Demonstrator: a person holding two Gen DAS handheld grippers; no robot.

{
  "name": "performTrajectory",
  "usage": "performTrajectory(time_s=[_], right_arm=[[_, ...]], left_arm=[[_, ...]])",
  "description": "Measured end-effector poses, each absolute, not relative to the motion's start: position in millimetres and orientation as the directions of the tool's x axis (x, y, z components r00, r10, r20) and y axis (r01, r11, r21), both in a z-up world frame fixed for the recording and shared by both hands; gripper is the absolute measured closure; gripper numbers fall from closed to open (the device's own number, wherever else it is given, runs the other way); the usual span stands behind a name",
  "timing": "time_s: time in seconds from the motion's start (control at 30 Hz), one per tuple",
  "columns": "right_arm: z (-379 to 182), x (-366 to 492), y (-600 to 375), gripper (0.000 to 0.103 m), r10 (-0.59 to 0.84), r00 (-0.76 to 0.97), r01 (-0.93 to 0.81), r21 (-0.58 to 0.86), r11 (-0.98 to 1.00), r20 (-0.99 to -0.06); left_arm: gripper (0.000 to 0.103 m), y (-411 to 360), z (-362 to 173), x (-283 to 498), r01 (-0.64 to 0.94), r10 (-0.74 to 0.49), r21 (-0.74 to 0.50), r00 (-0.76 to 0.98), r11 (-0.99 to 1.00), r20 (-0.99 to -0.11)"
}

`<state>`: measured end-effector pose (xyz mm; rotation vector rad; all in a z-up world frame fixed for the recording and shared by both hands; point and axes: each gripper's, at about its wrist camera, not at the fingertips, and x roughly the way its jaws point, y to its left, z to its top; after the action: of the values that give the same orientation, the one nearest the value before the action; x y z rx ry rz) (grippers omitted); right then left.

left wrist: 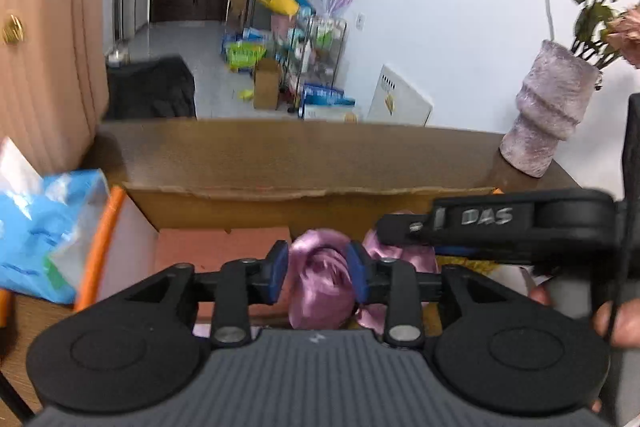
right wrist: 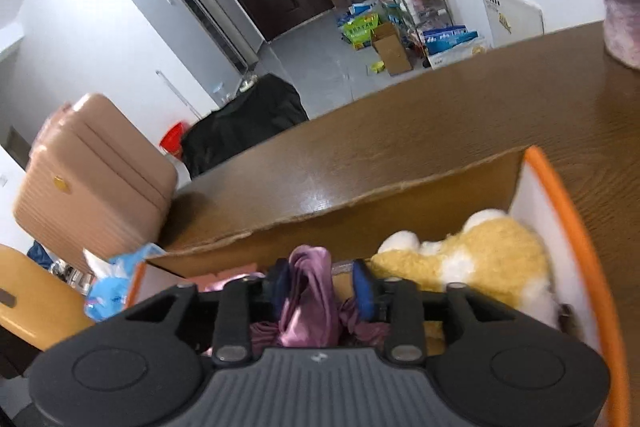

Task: Organize soft objects
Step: 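Carry the pink bow with both grippers and lower it into the box, then open both grippers to release the bow and lift away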

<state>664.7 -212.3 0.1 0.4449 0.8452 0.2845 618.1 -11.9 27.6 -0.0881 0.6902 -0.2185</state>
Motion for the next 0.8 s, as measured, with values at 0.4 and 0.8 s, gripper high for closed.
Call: performTrajectory(time_s=[0.4, 0.8], right_arm=[[139, 523, -267, 0.049, 0.315, 0.815, -0.197, 0.279, 0.940, -0.486], [162, 336, -287, 0.030, 0.222, 0.935, -0.224, 0.024, 0.974, -0.278]], left_arm=[[0.038, 12, 144, 478, 0.175, -0.167, -0.023, 0.888, 0.984, -0.429], [0.023, 21, 152, 301, 0.141, -0.127, 0.045, 0.963, 0.989, -0.237]])
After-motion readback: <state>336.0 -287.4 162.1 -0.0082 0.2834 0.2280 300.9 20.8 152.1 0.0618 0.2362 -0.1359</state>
